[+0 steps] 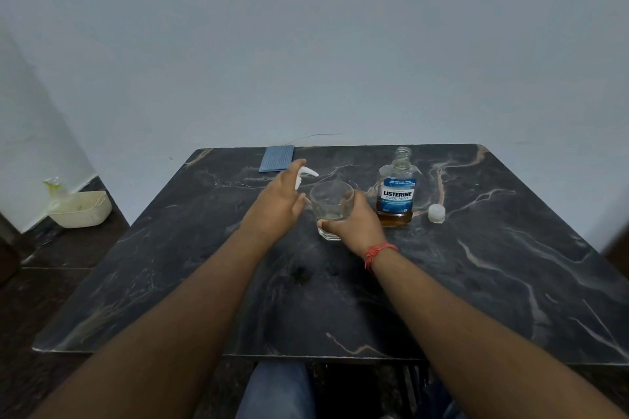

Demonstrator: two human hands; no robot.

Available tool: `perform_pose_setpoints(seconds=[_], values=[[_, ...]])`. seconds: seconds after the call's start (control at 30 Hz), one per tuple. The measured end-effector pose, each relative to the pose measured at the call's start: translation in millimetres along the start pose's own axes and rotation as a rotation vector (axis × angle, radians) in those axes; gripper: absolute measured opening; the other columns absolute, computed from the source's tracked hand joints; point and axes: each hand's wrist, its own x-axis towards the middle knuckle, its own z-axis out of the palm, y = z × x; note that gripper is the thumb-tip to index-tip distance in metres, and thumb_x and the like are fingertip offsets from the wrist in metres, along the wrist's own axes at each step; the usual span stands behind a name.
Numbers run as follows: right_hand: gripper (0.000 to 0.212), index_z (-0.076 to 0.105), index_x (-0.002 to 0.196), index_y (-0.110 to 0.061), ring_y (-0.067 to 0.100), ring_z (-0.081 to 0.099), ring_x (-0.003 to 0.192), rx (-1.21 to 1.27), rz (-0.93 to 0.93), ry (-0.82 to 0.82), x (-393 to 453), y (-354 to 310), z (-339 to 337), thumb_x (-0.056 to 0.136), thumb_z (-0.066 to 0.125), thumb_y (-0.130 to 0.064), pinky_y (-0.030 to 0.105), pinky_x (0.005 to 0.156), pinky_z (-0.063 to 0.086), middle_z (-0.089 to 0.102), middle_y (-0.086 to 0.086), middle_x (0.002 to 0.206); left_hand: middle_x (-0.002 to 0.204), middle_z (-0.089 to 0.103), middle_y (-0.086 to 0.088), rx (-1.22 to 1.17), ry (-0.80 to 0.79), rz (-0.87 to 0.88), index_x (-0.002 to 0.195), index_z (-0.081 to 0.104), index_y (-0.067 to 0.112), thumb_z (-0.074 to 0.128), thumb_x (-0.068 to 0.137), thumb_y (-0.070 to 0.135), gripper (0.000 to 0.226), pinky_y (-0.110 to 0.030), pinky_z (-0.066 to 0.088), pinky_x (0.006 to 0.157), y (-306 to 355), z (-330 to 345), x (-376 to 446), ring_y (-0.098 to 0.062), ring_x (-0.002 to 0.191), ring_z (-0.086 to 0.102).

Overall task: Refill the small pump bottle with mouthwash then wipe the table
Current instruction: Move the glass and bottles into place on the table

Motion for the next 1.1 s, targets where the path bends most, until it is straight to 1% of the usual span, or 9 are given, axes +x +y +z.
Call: perform_pose_setpoints(seconds=[0.07, 0.13, 0.2, 0.33, 0.57, 0.67, 0.77, 0.93, 1.1], values=[[0.077, 0.045, 0.126, -0.022, 0.007, 0.060, 0.104, 0.020, 0.005, -0.008, 0.3, 4.4, -0.1, 0.063, 0.089, -0.026, 0.005, 0.074, 0.040, 0.058, -0.016, 0.107, 0.105, 0.058, -0.005, -0.098, 0.015, -0.075, 0.149, 0.018, 0.034, 0.057, 0.095, 0.015, 0.070, -0.025, 0.039, 0.066, -0.9, -2.0, -3.1, -0.007, 0.077, 0.052], [0.076, 0.045, 0.124, -0.021, 0.012, 0.060, 0.109, 0.023, 0.010, -0.018, 1.4, 8.9, 0.1, 0.063, 0.090, -0.027, 0.016, 0.086, 0.045, 0.060, -0.009, 0.116, 0.094, 0.056, -0.001, -0.209, 0.014, -0.157, 0.150, 0.013, 0.039, 0.053, 0.095, 0.013, 0.073, -0.029, 0.045, 0.062, -1.5, -3.7, -5.9, -0.010, 0.072, 0.054], [0.080, 0.043, 0.128, -0.019, 0.016, 0.058, 0.113, 0.021, 0.016, -0.027, 2.1, 12.0, 0.4, 0.063, 0.089, -0.029, 0.026, 0.096, 0.046, 0.059, -0.002, 0.126, 0.102, 0.056, -0.004, -0.333, 0.026, -0.237, 0.152, 0.009, 0.038, 0.053, 0.096, 0.008, 0.078, -0.033, 0.053, 0.071, -1.0, -4.5, -6.7, -0.015, 0.080, 0.058], [0.080, 0.042, 0.129, -0.020, 0.018, 0.057, 0.116, 0.026, 0.013, -0.035, 3.5, 13.7, 0.6, 0.065, 0.089, -0.030, 0.033, 0.102, 0.046, 0.057, 0.001, 0.130, 0.098, 0.054, -0.001, -0.506, 0.056, -0.348, 0.148, 0.019, 0.024, 0.059, 0.095, 0.002, 0.070, -0.021, 0.048, 0.080, -2.5, -3.2, -6.5, -0.006, 0.085, 0.055], [0.082, 0.039, 0.133, -0.020, 0.017, 0.055, 0.119, 0.008, -0.008, -0.047, 5.4, 17.6, 0.4, 0.068, 0.088, -0.029, 0.032, 0.104, 0.044, 0.055, 0.000, 0.133, 0.099, 0.059, -0.002, -0.496, 0.016, -0.394, 0.113, 0.039, 0.023, 0.065, 0.094, 0.010, 0.036, -0.017, 0.043, 0.074, -3.9, -1.7, -16.8, -0.003, 0.088, 0.059], [0.083, 0.038, 0.134, -0.020, 0.017, 0.054, 0.119, -0.005, -0.012, -0.052, 6.4, 18.0, 0.3, 0.068, 0.087, -0.028, 0.031, 0.104, 0.043, 0.055, 0.000, 0.134, 0.102, 0.060, -0.001, -0.478, -0.009, -0.386, 0.112, 0.043, 0.019, 0.066, 0.093, 0.009, 0.031, -0.014, 0.042, 0.074, -4.5, 1.3, -19.6, 0.004, 0.090, 0.059], [0.082, 0.039, 0.134, -0.020, 0.016, 0.054, 0.119, -0.028, -0.022, -0.053, 6.9, 18.8, 0.2, 0.068, 0.088, -0.028, 0.028, 0.101, 0.043, 0.055, 0.000, 0.132, 0.104, 0.060, 0.000, -0.484, -0.034, -0.432, 0.113, 0.043, 0.020, 0.066, 0.094, 0.012, 0.031, -0.008, 0.045, 0.062, -5.8, 4.2, -24.6, -0.005, 0.092, 0.059], [0.079, 0.039, 0.132, -0.019, 0.015, 0.055, 0.117, -0.063, -0.046, -0.055, 6.4, 18.7, -1.0, 0.069, 0.087, -0.026, 0.025, 0.098, 0.042, 0.056, 0.000, 0.131, 0.101, 0.051, 0.017, -0.510, -0.053, -0.482, 0.117, 0.039, 0.027, 0.064, 0.096, 0.014, 0.035, 0.003, 0.037, 0.053, -6.4, 6.1, -27.7, 0.001, 0.087, 0.050], [0.078, 0.039, 0.131, -0.019, 0.015, 0.056, 0.115, -0.059, -0.046, -0.055, 4.5, 15.5, -1.3, 0.070, 0.086, -0.027, 0.022, 0.094, 0.042, 0.056, 0.001, 0.130, 0.105, 0.058, 0.007, -0.514, -0.057, -0.498, 0.118, 0.041, 0.024, 0.065, 0.096, 0.016, 0.033, 0.000, 0.040, 0.057, -7.9, 7.3, -28.6, -0.001, 0.091, 0.054]])
